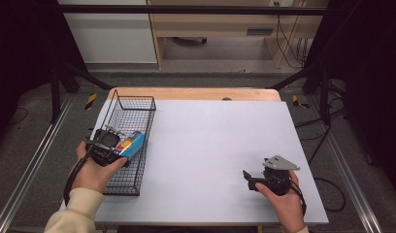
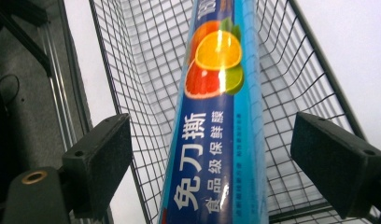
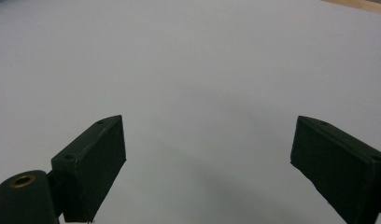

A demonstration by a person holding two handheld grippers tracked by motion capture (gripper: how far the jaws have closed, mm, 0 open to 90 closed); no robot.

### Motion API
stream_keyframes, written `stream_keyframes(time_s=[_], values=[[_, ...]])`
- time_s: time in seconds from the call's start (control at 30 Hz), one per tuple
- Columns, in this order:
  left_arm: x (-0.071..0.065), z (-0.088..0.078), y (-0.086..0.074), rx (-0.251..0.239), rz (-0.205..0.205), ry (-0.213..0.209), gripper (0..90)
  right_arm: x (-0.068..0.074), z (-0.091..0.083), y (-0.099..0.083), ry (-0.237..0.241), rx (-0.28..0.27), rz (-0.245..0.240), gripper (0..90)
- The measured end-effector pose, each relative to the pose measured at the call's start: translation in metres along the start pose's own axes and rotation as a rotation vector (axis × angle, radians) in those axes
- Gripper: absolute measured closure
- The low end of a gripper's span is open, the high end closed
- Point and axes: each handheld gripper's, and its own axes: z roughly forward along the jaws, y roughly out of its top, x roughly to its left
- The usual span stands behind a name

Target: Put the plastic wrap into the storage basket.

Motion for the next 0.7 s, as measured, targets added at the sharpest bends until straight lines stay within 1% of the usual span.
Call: stream_keyframes(time_s=[0.03,0.1,0.13,0.17,0.2,0.27,0.3,0.37,0.4,0.43,0.5,0.53,0.57,0.7], values=[[0.0,0.0,0.0,0.0,0.0,0.0,13.0,0.0,0.0,0.0,-0.001,0.0,0.0,10.3],[-0.002,-0.003,0.001,-0.019,0.001,0.001,12.8,0.0,0.0,0.0,-0.001,0.001,-0.001,10.2],[-0.004,-0.005,0.002,-0.041,0.003,-0.003,12.6,0.0,0.0,0.0,-0.002,0.002,0.002,10.1],[-0.004,-0.005,0.002,-0.041,0.003,-0.003,12.2,0.0,0.0,0.0,-0.002,0.002,0.002,10.1],[-0.007,-0.007,0.004,-0.051,0.013,-0.006,12.0,0.0,0.0,0.0,-0.003,0.002,0.0,9.9],[-0.008,-0.007,0.004,-0.058,0.019,-0.008,11.7,0.0,0.0,0.0,-0.002,0.0,-0.002,9.8],[-0.01,-0.007,0.005,-0.065,0.03,-0.01,11.7,0.0,0.0,0.0,0.0,0.001,0.004,9.7],[-0.012,-0.008,0.006,-0.076,0.031,-0.018,11.0,-0.001,0.0,0.0,-0.003,-0.001,-0.001,9.4],[-0.016,-0.009,0.008,-0.086,0.041,-0.027,10.7,-0.001,0.0,0.0,-0.003,-0.004,0.0,9.2],[-0.016,-0.009,0.008,-0.086,0.041,-0.027,10.7,-0.001,0.0,0.0,-0.002,-0.003,-0.001,9.2],[-0.02,-0.011,0.01,-0.104,0.046,-0.032,10.7,-0.002,0.0,0.0,-0.003,-0.003,-0.003,9.1],[-0.025,-0.012,0.011,-0.124,0.048,-0.043,10.6,-0.002,0.0,0.0,-0.003,-0.003,-0.003,9.0],[-0.025,-0.012,0.011,-0.124,0.048,-0.043,10.5,-0.002,0.0,0.0,-0.003,-0.002,-0.002,9.0],[-0.033,-0.015,0.014,-0.139,0.066,-0.057,9.9,-0.002,-0.001,0.0,-0.005,-0.005,0.0,8.6]])
